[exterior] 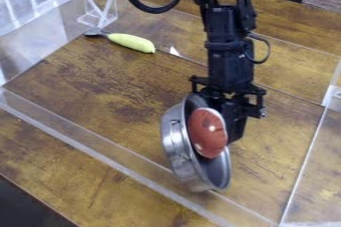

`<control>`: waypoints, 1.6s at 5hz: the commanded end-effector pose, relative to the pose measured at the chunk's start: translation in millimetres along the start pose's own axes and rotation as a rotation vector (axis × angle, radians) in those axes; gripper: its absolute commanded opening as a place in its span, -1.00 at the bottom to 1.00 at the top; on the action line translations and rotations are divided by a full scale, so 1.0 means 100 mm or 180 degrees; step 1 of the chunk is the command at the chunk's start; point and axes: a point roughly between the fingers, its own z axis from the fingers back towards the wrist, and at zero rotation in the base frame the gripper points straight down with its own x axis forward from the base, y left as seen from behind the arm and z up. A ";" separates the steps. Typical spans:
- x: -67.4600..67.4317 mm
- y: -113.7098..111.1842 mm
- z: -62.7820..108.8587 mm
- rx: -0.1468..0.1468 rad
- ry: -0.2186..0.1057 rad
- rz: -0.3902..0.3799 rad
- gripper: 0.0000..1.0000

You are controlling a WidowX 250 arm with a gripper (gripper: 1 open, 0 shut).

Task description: Remove the mushroom from the silver pot and put it on the table

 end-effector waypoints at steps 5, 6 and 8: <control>-0.25 0.24 0.94 0.0079 -0.0404 0.0362 -1.00; -0.27 0.15 1.12 0.0097 -0.0399 0.0313 -1.00; -0.44 0.10 1.15 0.0155 -0.0336 0.0154 -1.00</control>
